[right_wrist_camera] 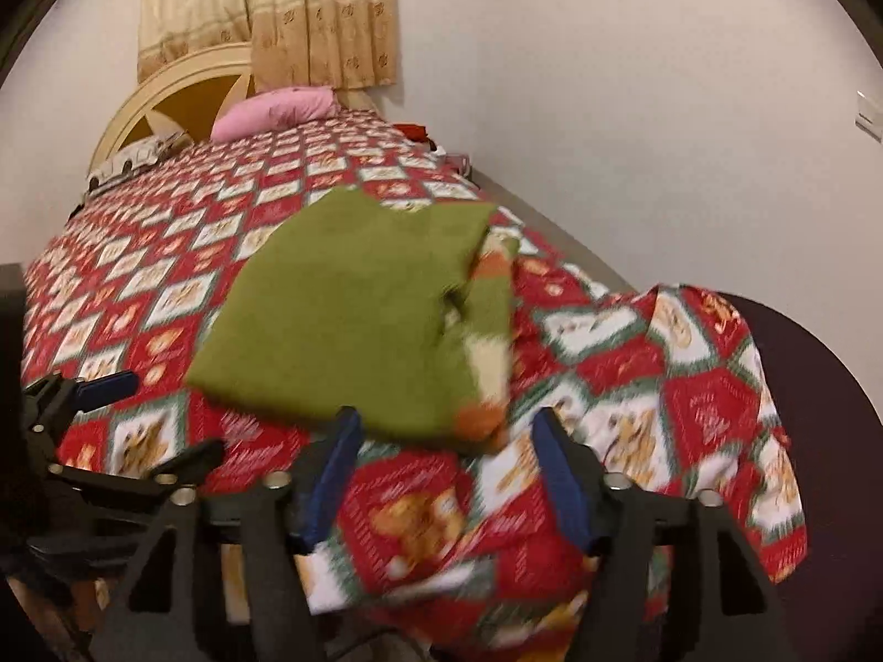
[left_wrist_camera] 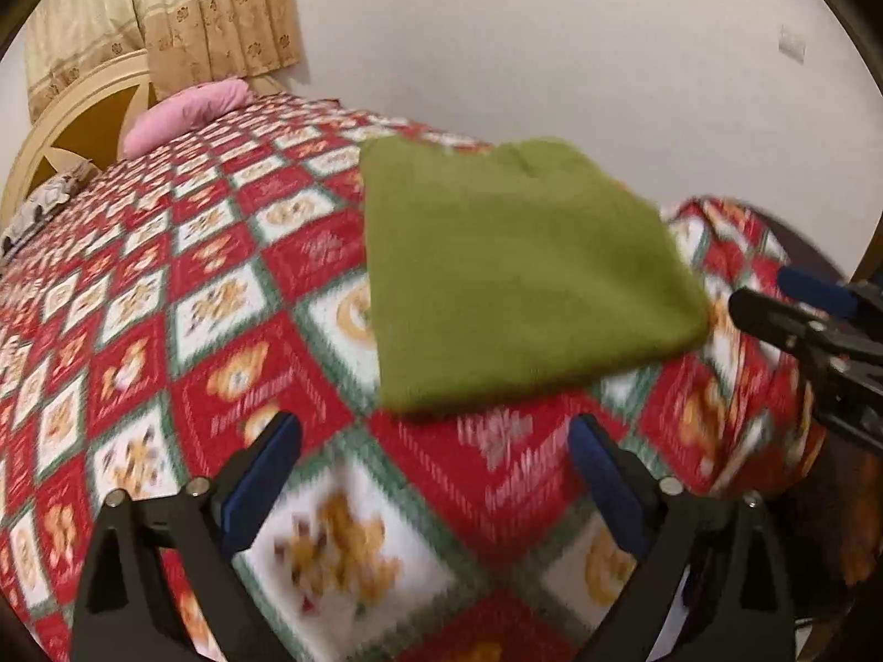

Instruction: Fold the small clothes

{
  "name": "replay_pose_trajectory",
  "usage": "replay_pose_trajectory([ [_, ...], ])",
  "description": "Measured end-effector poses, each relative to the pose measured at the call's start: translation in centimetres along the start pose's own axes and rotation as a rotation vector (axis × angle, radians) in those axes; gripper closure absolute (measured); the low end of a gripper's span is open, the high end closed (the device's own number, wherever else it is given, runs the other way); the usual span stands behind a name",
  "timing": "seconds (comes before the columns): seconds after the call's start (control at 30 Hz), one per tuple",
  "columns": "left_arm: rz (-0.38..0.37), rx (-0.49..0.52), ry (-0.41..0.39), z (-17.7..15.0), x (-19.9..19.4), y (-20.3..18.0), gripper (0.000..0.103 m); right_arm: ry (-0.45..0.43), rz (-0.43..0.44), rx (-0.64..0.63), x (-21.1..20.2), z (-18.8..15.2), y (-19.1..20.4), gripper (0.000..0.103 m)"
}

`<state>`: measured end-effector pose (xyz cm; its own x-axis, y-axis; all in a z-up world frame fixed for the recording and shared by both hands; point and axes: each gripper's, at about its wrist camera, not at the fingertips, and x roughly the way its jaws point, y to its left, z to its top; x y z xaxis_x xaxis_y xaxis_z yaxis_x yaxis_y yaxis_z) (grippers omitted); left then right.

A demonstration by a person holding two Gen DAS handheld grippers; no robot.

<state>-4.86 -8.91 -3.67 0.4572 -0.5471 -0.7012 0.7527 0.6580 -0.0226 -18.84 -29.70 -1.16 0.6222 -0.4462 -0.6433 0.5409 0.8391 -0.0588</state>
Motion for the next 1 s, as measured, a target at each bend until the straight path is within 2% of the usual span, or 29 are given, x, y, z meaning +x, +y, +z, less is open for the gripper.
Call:
replay_pose_trajectory([
  [0.17,-0.056,-0.11,-0.019,4.5,3.0,2.2,0.002,0.01,0.099,0.155,5.1,5.2,-4.4,0.036],
  [0.3,-0.124,-0.24,0.026,8.3,7.2,4.8,0.002,0.1,0.193,0.3,11.8,8.4,-7.3,0.036],
  [0.43,-0.232,-0.362,0.085,10.7,11.2,7.2,0.002,0.183,0.323,0.421,17.4,9.6,-9.1,0.036],
  [0.47,-0.269,-0.385,0.112,11.6,12.7,7.7,0.002,0.215,0.365,0.441,18.9,9.9,-9.2,0.036],
  [0.57,-0.314,-0.415,0.188,13.1,16.5,8.4,0.002,0.297,0.453,0.464,22.4,10.5,-8.6,0.036],
  [0.67,-0.347,-0.426,0.163,14.3,18.0,9.0,0.001,0.303,0.535,0.435,24.2,11.8,-7.6,0.036],
  [0.7,-0.363,-0.428,0.157,14.8,18.3,9.1,0.001,0.309,0.539,0.425,24.8,12.2,-7.4,0.036],
  [0.77,-0.387,-0.432,0.165,15.7,19.1,9.2,0.003,0.305,0.527,0.346,25.4,13.2,-6.1,0.058],
  [0.8,-0.387,-0.423,0.154,16.0,19.3,9.2,0.015,0.297,0.526,0.299,25.4,13.6,-5.3,0.068],
  [0.83,-0.393,-0.404,0.144,16.2,19.2,9.1,0.037,0.267,0.513,0.246,24.9,14.2,-4.5,0.071],
  [0.87,-0.402,-0.371,0.142,16.3,19.2,8.8,0.044,0.229,0.498,0.188,24.0,14.5,-3.6,0.072],
  [0.93,-0.363,-0.338,0.1,16.3,18.3,8.7,0.056,0.097,0.498,0.045,21.2,15.3,-1.8,0.074],
  [1.0,-0.357,-0.343,-0.011,16.0,16.1,9.2,0.063,-0.05,0.498,-0.059,18.4,15.7,-1.1,0.074],
])
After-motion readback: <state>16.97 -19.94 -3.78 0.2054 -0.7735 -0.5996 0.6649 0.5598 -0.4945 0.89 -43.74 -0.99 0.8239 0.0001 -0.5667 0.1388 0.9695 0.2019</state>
